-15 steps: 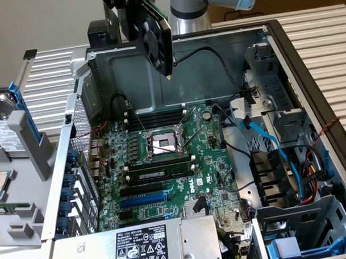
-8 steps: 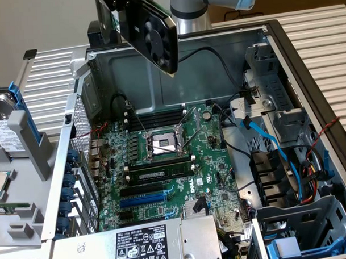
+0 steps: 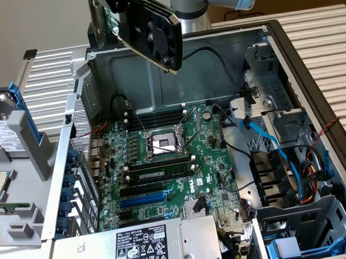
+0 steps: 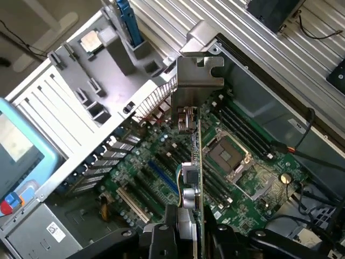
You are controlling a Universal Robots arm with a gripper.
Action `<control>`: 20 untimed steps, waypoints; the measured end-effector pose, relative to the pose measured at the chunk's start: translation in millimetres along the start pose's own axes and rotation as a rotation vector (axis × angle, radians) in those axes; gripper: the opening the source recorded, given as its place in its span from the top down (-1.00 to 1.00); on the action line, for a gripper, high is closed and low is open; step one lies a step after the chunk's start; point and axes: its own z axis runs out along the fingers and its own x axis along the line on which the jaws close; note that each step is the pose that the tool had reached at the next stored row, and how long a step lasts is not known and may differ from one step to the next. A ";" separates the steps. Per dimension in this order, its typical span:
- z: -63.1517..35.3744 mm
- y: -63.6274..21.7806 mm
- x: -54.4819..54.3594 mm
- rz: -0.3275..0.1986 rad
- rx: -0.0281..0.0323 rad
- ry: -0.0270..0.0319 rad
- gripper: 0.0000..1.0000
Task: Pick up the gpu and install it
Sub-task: 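Insert the gpu into the slot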
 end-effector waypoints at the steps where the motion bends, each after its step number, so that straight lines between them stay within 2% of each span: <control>1: 0.0 0.0 0.0 -0.018 0.0000 0.0016 0.43; 7: -0.1 0.0 0.0 -0.128 -0.0001 0.0120 0.43; 18: 0.1 0.0 0.0 -0.322 0.0085 0.0403 0.43; 20: 0.1 -0.1 0.0 -0.323 0.0088 0.0408 0.43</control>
